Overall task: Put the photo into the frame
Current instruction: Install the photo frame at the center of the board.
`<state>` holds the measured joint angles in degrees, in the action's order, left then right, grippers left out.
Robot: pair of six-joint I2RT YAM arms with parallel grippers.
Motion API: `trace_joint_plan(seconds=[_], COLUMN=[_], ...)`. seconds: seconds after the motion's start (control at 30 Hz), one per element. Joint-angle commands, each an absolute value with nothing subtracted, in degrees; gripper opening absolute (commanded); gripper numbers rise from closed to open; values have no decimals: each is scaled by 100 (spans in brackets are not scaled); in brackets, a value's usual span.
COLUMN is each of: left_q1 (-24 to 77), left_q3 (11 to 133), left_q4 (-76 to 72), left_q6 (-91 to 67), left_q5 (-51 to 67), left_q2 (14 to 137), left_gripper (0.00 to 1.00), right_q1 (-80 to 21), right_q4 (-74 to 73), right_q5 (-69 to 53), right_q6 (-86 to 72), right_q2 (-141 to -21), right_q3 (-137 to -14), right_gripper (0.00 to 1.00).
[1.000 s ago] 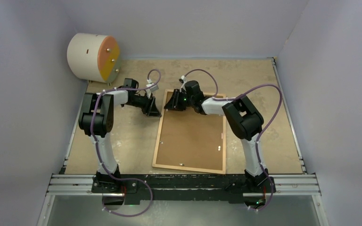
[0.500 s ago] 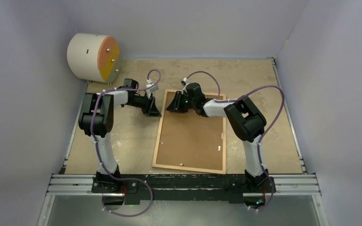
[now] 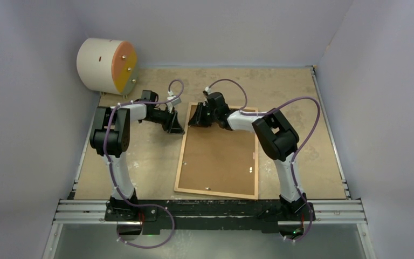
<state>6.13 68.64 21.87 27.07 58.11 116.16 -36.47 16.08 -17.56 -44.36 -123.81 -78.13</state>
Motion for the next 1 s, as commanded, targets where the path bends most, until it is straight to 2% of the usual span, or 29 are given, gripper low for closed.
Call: trace_joint_plan(seconds=[0.0, 0.23, 0.67, 0.97], left_q1=[686, 686, 690, 686], left_q3=[6646, 6628, 6601, 6620], left_q4=[2294, 2276, 2278, 2355], left_q6=[2917, 2918, 2975, 3017], left_q5=[5282, 5272, 5251, 5233], left_q2=[11760, 11736, 11738, 11710], left_gripper=[34, 34, 34, 34], right_q1=[-3771, -3779, -3875, -3885], right_q4=[1032, 1171, 2287, 2494], right_q5=[-1371, -1110, -724, -911], right_q6=[-4424, -4855, -6352, -6567], right_q2=[-12595, -12621, -12455, -12338], right_q3=[-7983, -7957, -7260, -7143], right_gripper=[25, 25, 24, 27])
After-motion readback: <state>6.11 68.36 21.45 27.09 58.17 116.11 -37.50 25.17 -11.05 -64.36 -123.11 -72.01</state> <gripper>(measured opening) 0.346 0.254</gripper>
